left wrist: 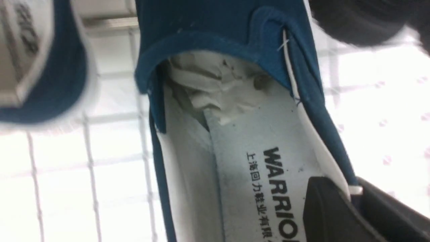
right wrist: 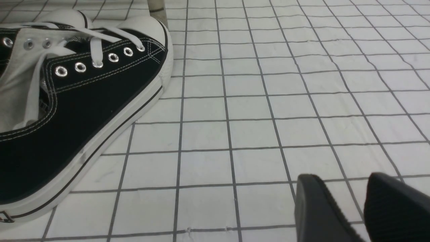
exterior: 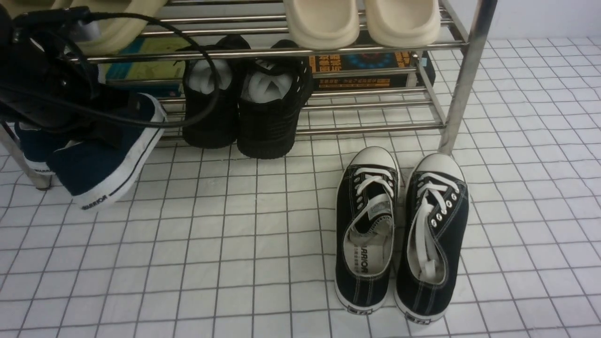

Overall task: Take the shoes off the shelf with your hand from the white checkered tablecloth.
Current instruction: 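Set the held shoe down on the floor in front of the rack with the left gripper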

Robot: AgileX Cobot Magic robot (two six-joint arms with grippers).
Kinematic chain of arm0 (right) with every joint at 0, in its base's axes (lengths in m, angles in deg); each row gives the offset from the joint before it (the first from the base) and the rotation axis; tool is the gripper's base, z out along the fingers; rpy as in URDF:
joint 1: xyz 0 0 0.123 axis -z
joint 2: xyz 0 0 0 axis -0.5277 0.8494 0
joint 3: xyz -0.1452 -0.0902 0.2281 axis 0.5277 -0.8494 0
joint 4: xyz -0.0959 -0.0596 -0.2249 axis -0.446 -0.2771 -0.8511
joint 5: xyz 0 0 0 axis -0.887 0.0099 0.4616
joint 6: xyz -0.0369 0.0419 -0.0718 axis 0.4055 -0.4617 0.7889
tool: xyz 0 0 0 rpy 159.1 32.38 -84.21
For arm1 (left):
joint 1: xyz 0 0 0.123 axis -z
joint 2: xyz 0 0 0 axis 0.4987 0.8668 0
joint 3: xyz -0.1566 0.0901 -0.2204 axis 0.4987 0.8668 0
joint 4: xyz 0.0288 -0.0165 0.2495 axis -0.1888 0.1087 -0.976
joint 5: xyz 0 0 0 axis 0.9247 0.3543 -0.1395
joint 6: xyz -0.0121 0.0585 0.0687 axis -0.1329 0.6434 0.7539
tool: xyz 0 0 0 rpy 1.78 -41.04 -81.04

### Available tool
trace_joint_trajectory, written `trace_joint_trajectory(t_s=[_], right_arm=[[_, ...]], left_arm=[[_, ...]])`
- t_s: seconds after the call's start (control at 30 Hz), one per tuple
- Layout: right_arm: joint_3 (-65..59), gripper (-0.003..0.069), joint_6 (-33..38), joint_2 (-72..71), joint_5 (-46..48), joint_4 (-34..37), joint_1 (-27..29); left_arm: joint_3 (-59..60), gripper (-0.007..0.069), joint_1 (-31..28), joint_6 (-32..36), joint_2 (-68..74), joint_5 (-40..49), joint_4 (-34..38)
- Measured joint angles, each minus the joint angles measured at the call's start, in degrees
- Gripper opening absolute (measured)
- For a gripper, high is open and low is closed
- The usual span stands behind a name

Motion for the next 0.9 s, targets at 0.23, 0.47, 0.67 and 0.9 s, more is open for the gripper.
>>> trace_joint_trajectory(t_s=[0.23,0.47,0.67,0.9], right_arm=[[0.00,0.0239,-0.05,0.00,0.00,0.00,0.00],[0.00,0.0239,-0.07,0.00,0.00,0.00,0.00],[0.00,0.0239,-0.07,0.00,0.00,0.00,0.00],[0.00,0.0239,-0.07,0.00,0.00,0.00,0.00]], left_arm=[[1.99,0.0050,0.00,-4.08,-5.56,8.05,4.40],[11.41,0.0050,6.06,-7.52,-6.40,4.52,1.93],[13.40,0.0050,19.63,-22.48,-3.82,-4.27,-12.62],[13.40,0.0050,28.04,-43.30,0.85,-7.66,-29.79]])
